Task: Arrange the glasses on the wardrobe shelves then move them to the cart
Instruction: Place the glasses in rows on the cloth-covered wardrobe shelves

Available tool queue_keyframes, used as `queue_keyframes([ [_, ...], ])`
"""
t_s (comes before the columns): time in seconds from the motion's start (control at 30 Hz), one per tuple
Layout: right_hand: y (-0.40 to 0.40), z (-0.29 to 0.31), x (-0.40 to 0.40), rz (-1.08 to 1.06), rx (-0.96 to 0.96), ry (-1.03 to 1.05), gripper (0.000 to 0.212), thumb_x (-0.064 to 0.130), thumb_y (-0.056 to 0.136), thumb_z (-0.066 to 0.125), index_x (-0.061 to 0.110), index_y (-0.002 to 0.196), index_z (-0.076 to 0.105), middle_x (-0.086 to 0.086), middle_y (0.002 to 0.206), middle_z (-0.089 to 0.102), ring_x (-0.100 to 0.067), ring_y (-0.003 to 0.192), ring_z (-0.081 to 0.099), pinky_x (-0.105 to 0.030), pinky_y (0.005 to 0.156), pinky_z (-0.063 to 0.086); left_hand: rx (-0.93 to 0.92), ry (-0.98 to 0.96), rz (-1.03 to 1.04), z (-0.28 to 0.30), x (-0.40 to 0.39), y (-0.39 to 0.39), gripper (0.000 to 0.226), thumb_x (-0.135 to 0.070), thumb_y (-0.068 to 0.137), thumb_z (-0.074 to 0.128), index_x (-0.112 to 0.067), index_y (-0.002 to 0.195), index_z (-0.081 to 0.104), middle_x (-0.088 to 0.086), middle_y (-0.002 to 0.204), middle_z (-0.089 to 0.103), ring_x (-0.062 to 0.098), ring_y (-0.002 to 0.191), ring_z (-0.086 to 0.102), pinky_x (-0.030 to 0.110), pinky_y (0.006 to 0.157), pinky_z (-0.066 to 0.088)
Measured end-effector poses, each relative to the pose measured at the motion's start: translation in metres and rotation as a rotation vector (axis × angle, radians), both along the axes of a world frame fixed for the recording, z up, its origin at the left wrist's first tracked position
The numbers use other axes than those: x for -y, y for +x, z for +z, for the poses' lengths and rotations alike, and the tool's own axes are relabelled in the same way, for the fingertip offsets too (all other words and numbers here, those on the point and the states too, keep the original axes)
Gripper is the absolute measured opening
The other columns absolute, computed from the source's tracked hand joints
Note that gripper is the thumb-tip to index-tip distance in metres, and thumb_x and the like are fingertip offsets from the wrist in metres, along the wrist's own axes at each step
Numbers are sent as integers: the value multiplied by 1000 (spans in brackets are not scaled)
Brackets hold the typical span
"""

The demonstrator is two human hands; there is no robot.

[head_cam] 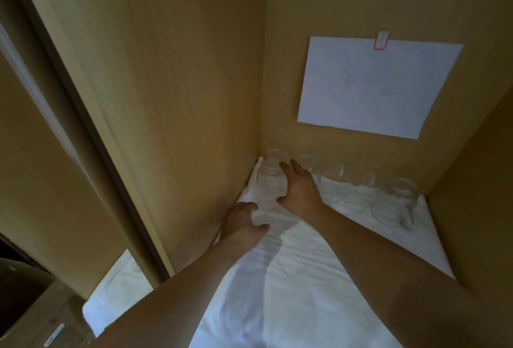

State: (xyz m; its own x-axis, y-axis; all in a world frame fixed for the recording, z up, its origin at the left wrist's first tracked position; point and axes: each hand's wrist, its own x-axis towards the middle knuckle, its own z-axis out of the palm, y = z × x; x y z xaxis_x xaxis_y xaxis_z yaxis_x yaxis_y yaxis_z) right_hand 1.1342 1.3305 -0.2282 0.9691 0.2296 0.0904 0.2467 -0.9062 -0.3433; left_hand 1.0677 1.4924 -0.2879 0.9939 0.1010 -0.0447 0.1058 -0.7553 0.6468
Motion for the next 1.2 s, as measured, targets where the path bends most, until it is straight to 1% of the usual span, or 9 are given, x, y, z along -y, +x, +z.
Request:
queue_keyframes([
  [0.07,-12,2,10,-21,1,-7,98,27,80,81,22,159,24,-15,165,21,-39,146,32,-44,113,40,23,12,-4,9,4,-1,66,-46,81,80,-23,138,57,-2,140,56,16,128,52,21,101,42],
  [0.2,-37,8,30,-70,-32,8,97,29,82,79,25,160,20,-12,168,13,-37,149,22,-45,118,32,106,26,-30,29,14,-8,67,-45,81,82,-19,137,58,2,140,57,17,128,53,19,102,39],
  [0.3,-54,14,42,-86,-20,-4,96,33,83,78,25,160,21,-11,168,13,-36,150,21,-43,118,31,152,30,-45,46,26,-17,67,-44,80,82,-18,137,58,3,140,57,19,128,53,26,105,42],
  [0.43,-78,23,53,-111,-25,-11,93,37,85,77,26,160,22,-11,168,11,-34,152,17,-42,120,28,226,43,-74,68,44,-32,65,-41,80,83,-16,135,59,6,138,59,22,123,57,28,101,45],
  [0.6,-106,29,67,-125,-30,-9,89,43,88,73,24,160,25,-11,165,20,-35,149,21,-43,118,31,291,61,-80,90,56,-54,65,-38,81,83,-14,136,59,10,139,59,26,126,55,31,104,43],
  [0.73,-129,26,76,-117,-53,7,87,46,90,69,23,160,23,-10,166,20,-34,150,18,-45,118,30,287,95,-60,99,58,-77,67,-41,83,80,-18,140,55,8,141,57,28,126,54,36,104,45],
  [0.9,-159,24,78,-82,-34,46,84,47,90,69,22,158,27,-12,161,29,-36,147,24,-46,116,32,287,132,-37,108,56,-108,68,-44,83,78,-20,141,53,6,145,53,31,128,51,36,103,45],
  [1.03,-179,28,68,-63,-14,38,82,47,90,69,20,158,29,-12,156,37,-35,143,31,-45,115,35,301,131,-18,114,46,-135,66,-40,82,80,-17,139,56,8,142,57,32,127,54,38,102,47],
  [1.2,-210,36,38,-50,12,55,82,49,89,68,21,157,31,-11,154,41,-35,141,34,-44,113,36,283,87,-23,117,17,-173,62,-34,87,77,-14,140,54,8,139,55,30,130,48,36,104,43],
])
